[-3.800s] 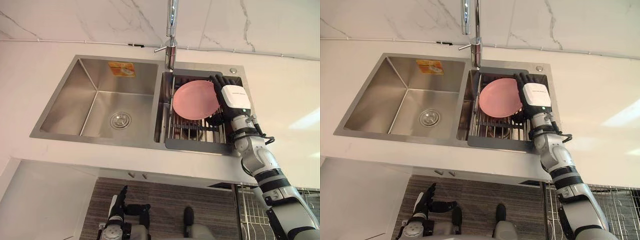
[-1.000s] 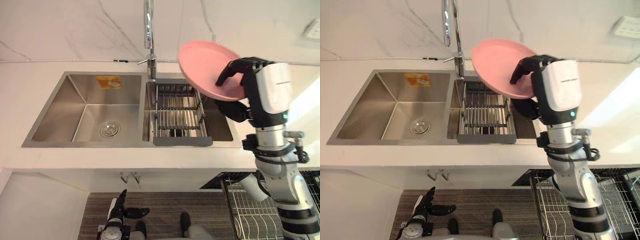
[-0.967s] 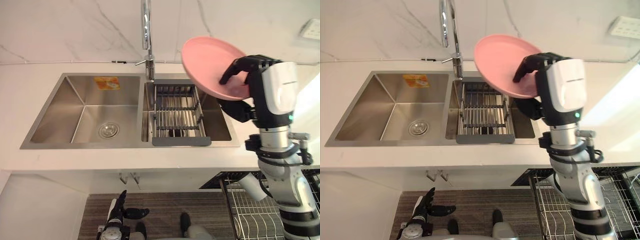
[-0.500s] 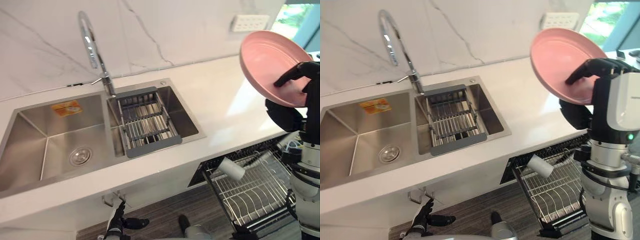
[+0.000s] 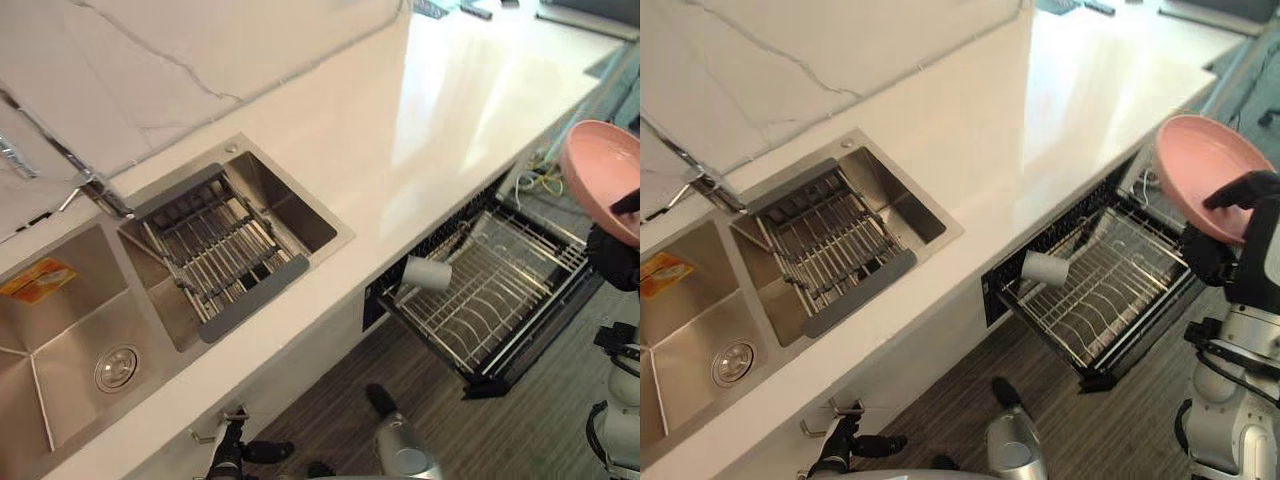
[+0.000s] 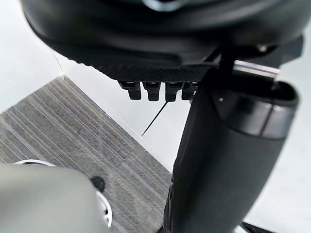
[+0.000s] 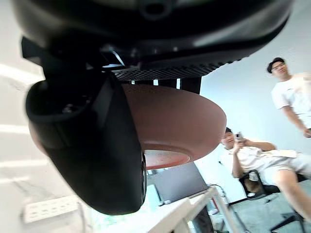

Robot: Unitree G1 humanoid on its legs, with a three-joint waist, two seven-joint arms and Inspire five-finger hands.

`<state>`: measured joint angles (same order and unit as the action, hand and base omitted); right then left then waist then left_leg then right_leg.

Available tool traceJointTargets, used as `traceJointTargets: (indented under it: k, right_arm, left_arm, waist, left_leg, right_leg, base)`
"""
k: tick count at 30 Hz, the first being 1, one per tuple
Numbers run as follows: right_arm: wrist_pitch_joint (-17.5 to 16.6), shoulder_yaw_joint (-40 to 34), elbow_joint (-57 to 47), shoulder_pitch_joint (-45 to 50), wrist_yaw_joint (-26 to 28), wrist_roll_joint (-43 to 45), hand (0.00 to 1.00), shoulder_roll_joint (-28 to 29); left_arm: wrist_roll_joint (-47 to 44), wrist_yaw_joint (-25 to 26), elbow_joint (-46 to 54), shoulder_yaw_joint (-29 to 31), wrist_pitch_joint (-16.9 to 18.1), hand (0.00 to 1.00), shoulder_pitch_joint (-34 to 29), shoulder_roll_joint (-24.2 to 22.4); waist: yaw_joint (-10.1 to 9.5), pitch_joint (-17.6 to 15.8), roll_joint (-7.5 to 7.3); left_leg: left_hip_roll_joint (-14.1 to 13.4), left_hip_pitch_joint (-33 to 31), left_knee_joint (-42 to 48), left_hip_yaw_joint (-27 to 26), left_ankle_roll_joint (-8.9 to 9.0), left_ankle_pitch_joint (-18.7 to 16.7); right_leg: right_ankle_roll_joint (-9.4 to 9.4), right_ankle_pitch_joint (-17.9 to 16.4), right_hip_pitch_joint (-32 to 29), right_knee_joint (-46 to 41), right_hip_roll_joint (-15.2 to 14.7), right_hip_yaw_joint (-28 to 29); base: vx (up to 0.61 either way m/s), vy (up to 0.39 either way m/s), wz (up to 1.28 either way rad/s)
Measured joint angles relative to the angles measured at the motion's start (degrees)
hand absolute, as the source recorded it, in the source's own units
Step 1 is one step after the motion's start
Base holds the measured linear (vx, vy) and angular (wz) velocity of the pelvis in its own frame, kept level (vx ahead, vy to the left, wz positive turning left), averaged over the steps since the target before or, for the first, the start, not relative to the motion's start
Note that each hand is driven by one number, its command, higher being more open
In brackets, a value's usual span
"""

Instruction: Walk over to the sink, pick up the cup, carry it to the dishwasher, place the cup inside the dishwasher, then close the dishwasher door

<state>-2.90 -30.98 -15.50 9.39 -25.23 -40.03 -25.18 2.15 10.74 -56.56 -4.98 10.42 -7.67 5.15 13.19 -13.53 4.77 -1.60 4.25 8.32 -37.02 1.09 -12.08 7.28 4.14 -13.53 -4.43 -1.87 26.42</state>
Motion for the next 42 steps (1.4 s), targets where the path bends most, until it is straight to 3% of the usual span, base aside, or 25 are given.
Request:
traceJointTargets:
  k: [5,9,12,16,28,37,42]
  right_arm:
    - [0.87,-0.26,5.30,-2.44,-0.40,0.46,0.00,-0.24]
    - [2.15,-0.36,10.78,-7.64,-0.57,0.68,0.00,-2.76]
    - [2.29,-0.36,14.76,-11.35,-0.70,2.91,0.00,-4.21]
    - [2.65,-0.14,19.68,-16.65,-1.04,6.12,0.00,-6.36]
    - [2.55,7.33,31.74,-24.37,-0.22,9.82,0.00,-10.74]
    - [1.79,17.65,38.56,-32.11,3.09,14.13,0.00,-13.74]
    - [1.33,19.82,44.77,-34.90,4.08,15.69,0.00,-14.18]
  left_arm:
    - [0.08,0.52,0.53,-0.16,2.18,1.00,1.15,-0.44]
    - [0.44,0.00,0.72,-2.98,3.35,1.00,5.33,-2.22]
    - [0.89,-0.47,1.38,-4.42,3.71,1.00,7.09,-4.52]
    - [1.06,-0.99,2.19,-4.46,4.08,1.00,8.07,-5.95]
    - [0.57,-0.72,1.89,-4.35,4.90,1.00,9.50,-6.85]
    - [-0.52,-0.69,1.32,-4.60,5.09,1.00,10.86,-7.02]
    - [-0.71,-0.67,0.69,-5.18,5.32,1.00,11.82,-7.04]
  waist:
    - [0.49,-3.52,0.44]
    - [0.76,-8.47,1.71]
    - [0.71,-10.68,2.10]
    - [0.05,-12.58,3.71]
    - [-2.53,-13.55,5.11]
    - [-4.60,-13.55,5.51]
    - [-5.45,-13.73,5.98]
  left_leg:
    - [-1.05,-4.00,6.14,-1.16,-0.87,-2.95]
    - [-1.25,-8.36,10.59,-0.10,-2.27,-4.62]
    - [-1.46,-10.73,12.51,0.58,-2.53,-5.06]
    - [-2.02,-12.48,14.10,0.68,-2.54,-5.41]
    - [-3.33,-15.74,16.67,1.05,-2.37,-5.59]
    - [-3.33,-17.07,17.37,2.37,-2.72,-5.32]
    - [-3.13,-17.77,17.66,3.99,-3.00,-5.14]
  right_leg:
    - [0.10,-0.07,-3.47,-2.57,-0.40,-0.06]
    - [1.32,-0.12,-6.19,-4.52,-1.55,-0.79]
    - [1.83,-0.17,-8.05,-5.54,-1.89,-1.50]
    - [2.35,-0.02,-10.14,-7.25,-1.39,-1.92]
    - [2.04,-0.66,-13.68,-10.67,-0.66,-2.59]
    - [2.24,-0.50,-14.56,-11.39,-1.25,-4.46]
    - [2.24,-0.50,-14.54,-11.81,-2.22,-6.82]
  base:
    - [-0.02,0.034,-0.14]
    - [-0.04,0.051,0.15]
    - [-0.02,0.039,0.17]
    - [0.02,0.013,-0.03]
    - [0.00,-0.030,0.02]
    - [0.02,-0.023,0.07]
    - [0.01,-0.029,0.17]
